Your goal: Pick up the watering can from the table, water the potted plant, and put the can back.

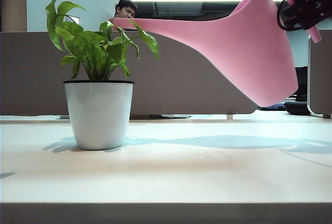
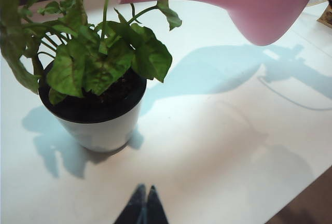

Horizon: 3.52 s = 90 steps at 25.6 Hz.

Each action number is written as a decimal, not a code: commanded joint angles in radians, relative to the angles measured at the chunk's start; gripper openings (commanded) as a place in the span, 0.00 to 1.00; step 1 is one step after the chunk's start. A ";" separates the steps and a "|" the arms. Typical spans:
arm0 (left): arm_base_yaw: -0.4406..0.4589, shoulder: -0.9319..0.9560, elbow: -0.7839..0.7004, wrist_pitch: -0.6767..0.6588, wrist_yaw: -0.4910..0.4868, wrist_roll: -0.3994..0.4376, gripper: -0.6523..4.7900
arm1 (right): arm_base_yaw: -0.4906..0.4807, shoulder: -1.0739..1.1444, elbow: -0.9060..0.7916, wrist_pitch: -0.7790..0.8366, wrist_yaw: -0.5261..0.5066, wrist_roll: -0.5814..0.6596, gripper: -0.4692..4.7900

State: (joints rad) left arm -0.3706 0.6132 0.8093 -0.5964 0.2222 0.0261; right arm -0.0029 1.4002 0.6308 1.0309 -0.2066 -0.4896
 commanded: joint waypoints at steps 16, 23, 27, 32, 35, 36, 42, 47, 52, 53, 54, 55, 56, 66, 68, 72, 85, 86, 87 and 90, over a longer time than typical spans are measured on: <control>0.000 -0.001 0.002 0.003 -0.001 0.001 0.11 | 0.089 -0.048 0.010 0.048 0.078 -0.257 0.24; 0.000 -0.001 0.002 -0.001 -0.001 0.002 0.11 | 0.089 -0.082 0.011 0.051 0.081 -0.305 0.24; 0.000 -0.001 0.002 -0.001 -0.001 0.001 0.11 | 0.089 -0.103 0.011 0.053 0.074 -0.311 0.24; 0.000 -0.001 0.002 -0.001 -0.001 0.001 0.11 | 0.089 -0.114 0.027 0.041 0.045 -0.349 0.24; 0.000 -0.001 0.002 -0.003 -0.001 0.001 0.11 | 0.101 -0.114 0.048 0.025 0.043 -0.387 0.24; 0.000 -0.001 0.002 -0.003 -0.001 0.001 0.11 | 0.107 -0.114 0.057 0.022 0.042 -0.399 0.24; 0.000 -0.001 0.002 -0.005 -0.001 0.001 0.11 | 0.138 -0.116 0.123 -0.025 0.028 -0.459 0.24; 0.000 -0.001 0.002 -0.014 -0.001 0.001 0.11 | 0.138 -0.116 0.143 -0.049 0.028 -0.484 0.23; 0.000 -0.001 0.002 -0.016 -0.001 0.001 0.11 | 0.138 -0.116 0.149 -0.058 0.028 -0.485 0.22; 0.000 -0.001 0.002 -0.016 -0.001 0.001 0.11 | 0.138 -0.116 0.149 -0.061 0.029 -0.493 0.23; 0.000 -0.001 0.002 -0.016 -0.001 0.001 0.11 | 0.138 -0.116 0.151 -0.068 0.028 -0.507 0.23; 0.000 -0.001 0.002 -0.016 -0.001 0.001 0.11 | 0.138 -0.116 0.155 -0.079 0.028 -0.514 0.23; 0.000 -0.001 0.002 -0.016 -0.001 0.001 0.11 | 0.140 -0.116 0.160 -0.085 0.029 -0.527 0.23; 0.000 -0.001 0.002 -0.016 0.000 0.001 0.11 | 0.151 -0.132 0.185 -0.126 0.028 -0.593 0.23; 0.000 -0.001 0.002 -0.016 0.000 0.001 0.11 | 0.152 -0.134 0.195 -0.132 0.028 -0.593 0.23; 0.000 -0.001 0.002 -0.016 -0.001 0.001 0.11 | 0.152 -0.141 0.198 -0.138 0.029 -0.593 0.23; 0.000 -0.001 0.002 -0.016 0.000 0.001 0.11 | 0.152 -0.163 0.198 -0.148 0.028 -0.612 0.23; 0.000 -0.001 0.002 -0.016 0.000 0.001 0.11 | 0.152 -0.166 0.198 -0.149 0.028 -0.612 0.23; 0.000 -0.001 0.002 -0.016 -0.001 0.001 0.11 | 0.152 -0.167 0.200 -0.149 0.029 -0.612 0.23; 0.000 -0.001 0.002 -0.016 -0.001 0.001 0.11 | 0.152 -0.170 0.207 -0.156 0.028 -0.614 0.23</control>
State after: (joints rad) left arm -0.3706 0.6132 0.8093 -0.6216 0.2211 0.0261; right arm 0.1471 1.2423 0.8192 0.8150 -0.1852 -1.1007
